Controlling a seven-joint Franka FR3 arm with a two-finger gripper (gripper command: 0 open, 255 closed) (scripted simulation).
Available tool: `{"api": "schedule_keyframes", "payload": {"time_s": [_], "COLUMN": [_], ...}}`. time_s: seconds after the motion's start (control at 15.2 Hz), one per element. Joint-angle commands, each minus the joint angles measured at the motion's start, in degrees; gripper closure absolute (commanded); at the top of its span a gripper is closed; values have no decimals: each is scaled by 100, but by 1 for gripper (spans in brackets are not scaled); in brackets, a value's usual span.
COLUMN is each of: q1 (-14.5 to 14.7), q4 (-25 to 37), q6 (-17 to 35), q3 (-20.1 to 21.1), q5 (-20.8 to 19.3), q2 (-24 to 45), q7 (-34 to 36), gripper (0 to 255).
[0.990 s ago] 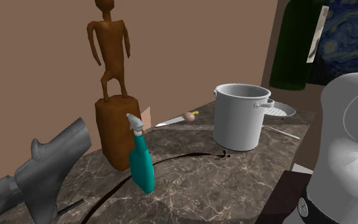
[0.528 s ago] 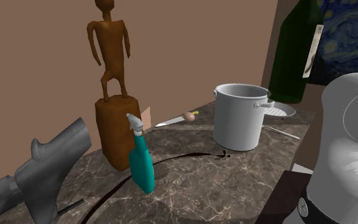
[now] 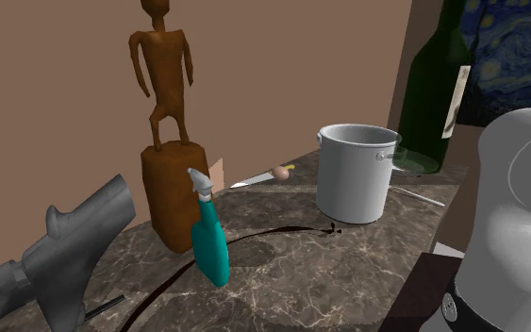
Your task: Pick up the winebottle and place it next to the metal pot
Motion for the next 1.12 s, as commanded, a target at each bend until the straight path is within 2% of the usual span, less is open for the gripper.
{"api": "schedule_keyframes", "payload": {"time_s": [0.0, 1.06], "q1": [-29, -279], "q4": [-227, -1803], "q6": [96, 756], "q3": [-30, -384], "q5": [-38, -415], "q2": [-135, -1063], "q7": [20, 129], "gripper": [255, 255]}}
